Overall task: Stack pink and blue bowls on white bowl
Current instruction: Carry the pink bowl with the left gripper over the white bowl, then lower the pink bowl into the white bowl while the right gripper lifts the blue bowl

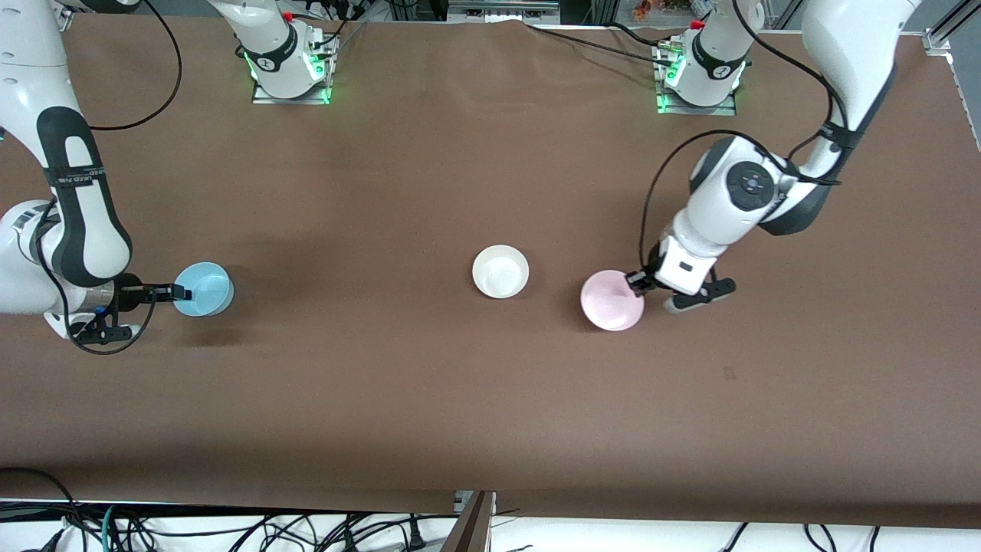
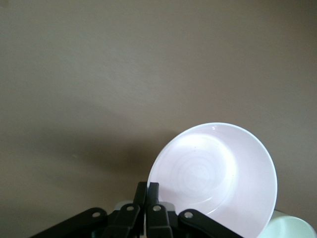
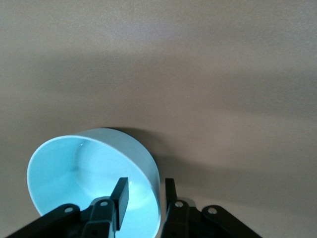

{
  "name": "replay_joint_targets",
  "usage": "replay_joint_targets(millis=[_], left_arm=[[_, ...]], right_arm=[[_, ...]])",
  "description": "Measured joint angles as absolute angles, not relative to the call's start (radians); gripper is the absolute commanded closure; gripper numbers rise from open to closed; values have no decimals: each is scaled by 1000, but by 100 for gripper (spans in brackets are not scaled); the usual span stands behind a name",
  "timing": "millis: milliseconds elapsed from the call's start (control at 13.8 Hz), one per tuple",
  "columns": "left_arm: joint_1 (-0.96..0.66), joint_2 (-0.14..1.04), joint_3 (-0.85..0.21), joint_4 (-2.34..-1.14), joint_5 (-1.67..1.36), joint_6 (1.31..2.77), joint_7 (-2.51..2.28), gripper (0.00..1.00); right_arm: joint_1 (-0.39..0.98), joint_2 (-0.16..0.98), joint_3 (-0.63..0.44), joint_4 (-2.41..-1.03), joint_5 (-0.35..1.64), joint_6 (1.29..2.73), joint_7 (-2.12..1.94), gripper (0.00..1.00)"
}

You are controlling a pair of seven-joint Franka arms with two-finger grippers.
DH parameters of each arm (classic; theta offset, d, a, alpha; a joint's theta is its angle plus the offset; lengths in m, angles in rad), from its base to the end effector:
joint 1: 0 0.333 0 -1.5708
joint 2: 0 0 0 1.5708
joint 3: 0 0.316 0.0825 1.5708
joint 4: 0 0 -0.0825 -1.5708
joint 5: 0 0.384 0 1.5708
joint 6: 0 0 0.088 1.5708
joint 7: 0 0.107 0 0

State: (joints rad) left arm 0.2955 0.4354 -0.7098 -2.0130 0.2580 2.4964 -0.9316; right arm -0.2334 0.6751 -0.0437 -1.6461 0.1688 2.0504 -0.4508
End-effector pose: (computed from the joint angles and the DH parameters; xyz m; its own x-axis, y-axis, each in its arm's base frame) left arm 0.5712 -0.2309 0.3000 0.9225 0.3848 0.0316 0.3718 -0.9074 0.1960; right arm 0.6339 -0.1680 0.2006 0.9745 0.1003 -0.2009 0.0586 -0.9772 -0.2039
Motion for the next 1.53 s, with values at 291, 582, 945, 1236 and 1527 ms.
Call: replay_joint_targets(millis=[291, 582, 945, 1236, 1527], left_arm=[[183, 435, -707, -1979, 260, 2479, -1083, 100], [89, 437, -705, -1978, 319, 2476, -1248, 100], [-16, 454, -703, -1979, 408, 2474, -1454, 100], [-73, 478, -702, -1979, 466, 2475, -1567, 100], [-90, 540, -695, -1944, 600, 2488, -1698, 100]], right_arm=[[-233, 675, -43, -1646, 169, 2040, -453, 100], [-234, 673, -43, -1641, 176, 2015, -517, 100], [-229, 667, -37, -1579, 238, 1897, -528, 100], [-190, 652, -28, -1500, 280, 1783, -488, 100], [-115, 632, -13, -1495, 280, 1761, -390, 100]])
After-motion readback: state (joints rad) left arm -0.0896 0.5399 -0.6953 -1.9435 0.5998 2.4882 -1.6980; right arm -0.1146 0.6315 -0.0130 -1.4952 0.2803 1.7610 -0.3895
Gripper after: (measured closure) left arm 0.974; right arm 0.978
